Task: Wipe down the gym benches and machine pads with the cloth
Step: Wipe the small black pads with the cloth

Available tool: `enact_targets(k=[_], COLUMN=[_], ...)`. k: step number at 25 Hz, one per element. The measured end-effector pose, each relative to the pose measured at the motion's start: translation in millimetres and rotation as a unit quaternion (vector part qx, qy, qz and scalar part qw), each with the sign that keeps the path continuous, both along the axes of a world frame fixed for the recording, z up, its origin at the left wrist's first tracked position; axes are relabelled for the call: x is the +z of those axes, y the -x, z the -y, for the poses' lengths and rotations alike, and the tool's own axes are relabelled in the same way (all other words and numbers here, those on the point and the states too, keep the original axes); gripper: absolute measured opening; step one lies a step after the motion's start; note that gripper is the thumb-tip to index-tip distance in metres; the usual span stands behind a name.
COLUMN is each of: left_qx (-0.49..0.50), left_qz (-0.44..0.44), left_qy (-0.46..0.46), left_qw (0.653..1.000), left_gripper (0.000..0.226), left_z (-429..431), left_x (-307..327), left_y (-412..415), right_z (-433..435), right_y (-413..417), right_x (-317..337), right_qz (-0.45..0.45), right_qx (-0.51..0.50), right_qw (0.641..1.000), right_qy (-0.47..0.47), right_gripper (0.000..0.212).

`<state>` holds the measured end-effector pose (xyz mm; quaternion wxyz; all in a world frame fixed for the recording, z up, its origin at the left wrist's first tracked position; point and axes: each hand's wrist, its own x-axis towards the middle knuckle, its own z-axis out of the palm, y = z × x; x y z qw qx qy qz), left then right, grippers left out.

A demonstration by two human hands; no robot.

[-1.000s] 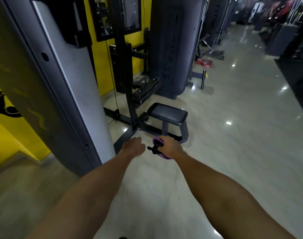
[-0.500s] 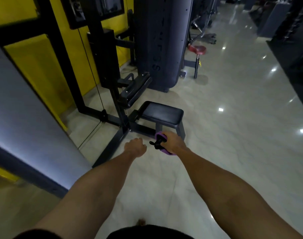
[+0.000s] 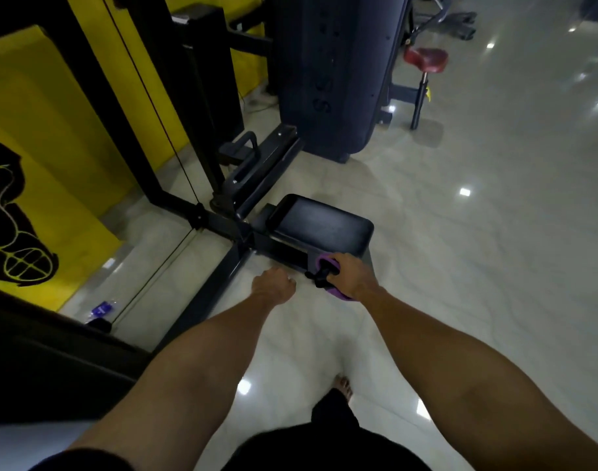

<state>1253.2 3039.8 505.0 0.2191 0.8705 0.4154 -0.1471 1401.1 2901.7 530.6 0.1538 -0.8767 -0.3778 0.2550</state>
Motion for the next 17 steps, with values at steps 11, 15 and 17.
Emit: enact_targets(k=[11,15,17], left_qx=[0.072,0.117,0.151], left_qz=[-0.004,-0.007,-0.004], left_qy=[0.042,0.067,0.090], left_qw=[0.996,0.991,0.984], left_gripper=[0.045,0.046,0.047], left_z=[-48,-89,-113], left_x=[-24,-51,-71], left_y=[-119,-143,-154], right_z=[-73,-127,-161], right_y=[-127,-158,-172], right_x=[-39,-50,-60], right_qz=[-0.029,-0.040,-0.035], right_qx=[0.091,0.127,0.152], right_qw=[0.993,0.989,0.984], right_qy=[0.065,0.070,0.084], right_gripper=[0.056,0.051,0.051])
